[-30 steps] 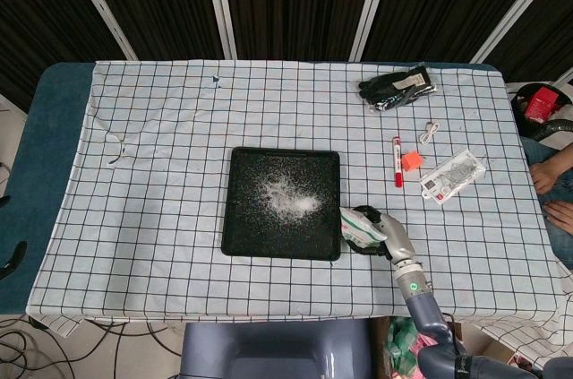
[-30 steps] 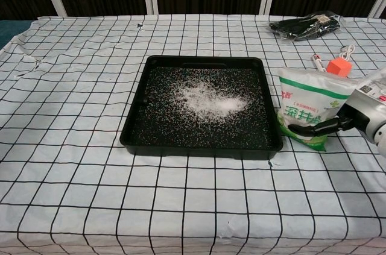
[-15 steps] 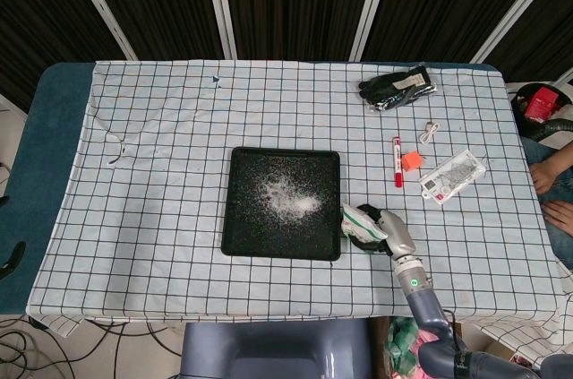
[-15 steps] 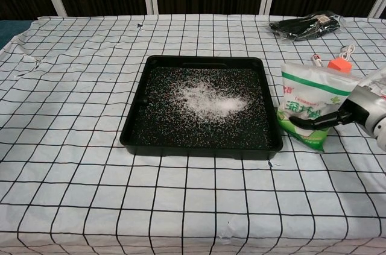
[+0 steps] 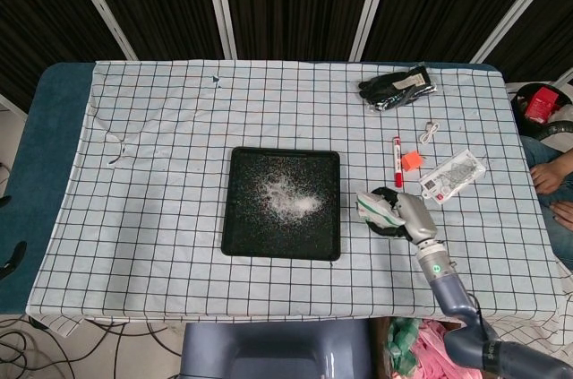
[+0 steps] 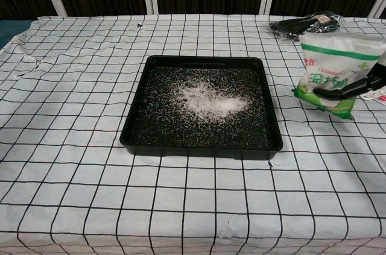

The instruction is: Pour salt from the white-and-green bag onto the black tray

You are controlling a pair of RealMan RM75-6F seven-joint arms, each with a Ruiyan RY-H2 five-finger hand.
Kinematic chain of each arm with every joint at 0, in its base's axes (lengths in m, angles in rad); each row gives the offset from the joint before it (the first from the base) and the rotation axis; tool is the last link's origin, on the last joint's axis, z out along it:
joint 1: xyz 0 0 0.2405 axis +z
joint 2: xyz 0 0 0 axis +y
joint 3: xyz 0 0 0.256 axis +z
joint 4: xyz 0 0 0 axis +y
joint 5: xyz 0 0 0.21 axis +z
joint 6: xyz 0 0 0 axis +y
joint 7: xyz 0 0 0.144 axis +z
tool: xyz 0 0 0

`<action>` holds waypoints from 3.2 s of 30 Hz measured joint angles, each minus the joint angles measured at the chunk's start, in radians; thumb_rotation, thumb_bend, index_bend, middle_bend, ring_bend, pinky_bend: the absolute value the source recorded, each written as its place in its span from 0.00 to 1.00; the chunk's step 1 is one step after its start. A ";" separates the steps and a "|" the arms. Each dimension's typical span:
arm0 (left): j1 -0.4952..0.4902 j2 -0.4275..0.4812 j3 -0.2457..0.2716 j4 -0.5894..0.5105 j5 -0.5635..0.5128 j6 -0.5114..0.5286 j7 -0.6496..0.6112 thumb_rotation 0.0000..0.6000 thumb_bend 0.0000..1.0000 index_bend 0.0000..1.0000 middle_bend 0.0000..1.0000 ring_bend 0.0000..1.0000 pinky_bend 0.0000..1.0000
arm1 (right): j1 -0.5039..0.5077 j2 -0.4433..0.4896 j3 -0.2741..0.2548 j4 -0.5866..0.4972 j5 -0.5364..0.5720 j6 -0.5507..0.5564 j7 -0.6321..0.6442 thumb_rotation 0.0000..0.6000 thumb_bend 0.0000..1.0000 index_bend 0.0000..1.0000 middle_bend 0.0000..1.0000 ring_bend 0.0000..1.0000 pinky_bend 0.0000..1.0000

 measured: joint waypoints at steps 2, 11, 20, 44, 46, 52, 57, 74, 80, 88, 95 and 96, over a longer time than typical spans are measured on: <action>-0.001 0.004 0.000 -0.001 -0.007 -0.008 -0.003 1.00 0.30 0.17 0.09 0.03 0.13 | 0.013 0.065 0.000 -0.046 -0.004 -0.032 -0.020 1.00 0.45 0.53 0.46 0.57 0.46; -0.005 0.029 0.012 -0.033 -0.039 -0.073 0.020 1.00 0.30 0.17 0.09 0.03 0.11 | 0.136 0.313 0.017 -0.213 0.036 -0.276 -0.149 1.00 0.45 0.54 0.48 0.57 0.46; -0.016 0.063 0.016 -0.091 -0.109 -0.156 0.068 1.00 0.30 0.17 0.09 0.02 0.11 | 0.346 0.436 0.024 -0.287 0.253 -0.576 -0.278 1.00 0.45 0.55 0.49 0.59 0.46; -0.002 0.058 0.006 -0.074 -0.087 -0.109 0.038 1.00 0.30 0.17 0.09 0.02 0.11 | 0.833 0.404 -0.296 -0.347 0.837 -0.457 -0.774 1.00 0.57 0.70 0.63 0.70 0.61; -0.002 0.056 0.006 -0.072 -0.086 -0.108 0.038 1.00 0.30 0.17 0.09 0.02 0.11 | 0.862 0.400 -0.313 -0.361 0.878 -0.436 -0.805 1.00 0.57 0.70 0.63 0.70 0.61; -0.001 0.054 0.005 -0.069 -0.082 -0.103 0.035 1.00 0.30 0.17 0.09 0.02 0.11 | 0.945 0.381 -0.354 -0.391 0.973 -0.388 -0.897 1.00 0.57 0.70 0.63 0.70 0.61; 0.000 0.053 0.003 -0.065 -0.080 -0.098 0.029 1.00 0.30 0.17 0.09 0.02 0.11 | 1.004 0.359 -0.379 -0.405 1.021 -0.338 -0.982 1.00 0.58 0.71 0.63 0.71 0.61; 0.005 0.057 0.001 -0.062 -0.074 -0.088 0.005 1.00 0.30 0.17 0.09 0.02 0.11 | 1.099 0.275 -0.403 -0.464 1.131 -0.145 -1.218 1.00 0.61 0.76 0.67 0.74 0.65; 0.007 0.057 0.001 -0.064 -0.073 -0.084 0.005 1.00 0.30 0.17 0.09 0.02 0.11 | 1.103 0.252 -0.394 -0.473 1.120 -0.096 -1.275 1.00 0.61 0.76 0.67 0.74 0.66; 0.008 0.059 0.001 -0.065 -0.072 -0.084 0.003 1.00 0.30 0.17 0.09 0.02 0.11 | 1.099 0.215 -0.382 -0.476 1.105 -0.029 -1.358 1.00 0.61 0.76 0.67 0.74 0.66; 0.009 0.059 0.001 -0.064 -0.070 -0.082 0.002 1.00 0.30 0.17 0.09 0.02 0.11 | 1.084 0.196 -0.372 -0.470 1.094 -0.002 -1.406 1.00 0.61 0.76 0.67 0.74 0.66; 0.009 0.059 0.001 -0.064 -0.070 -0.082 0.002 1.00 0.30 0.17 0.09 0.02 0.11 | 1.080 0.194 -0.368 -0.469 1.093 0.001 -1.410 1.00 0.61 0.76 0.67 0.74 0.66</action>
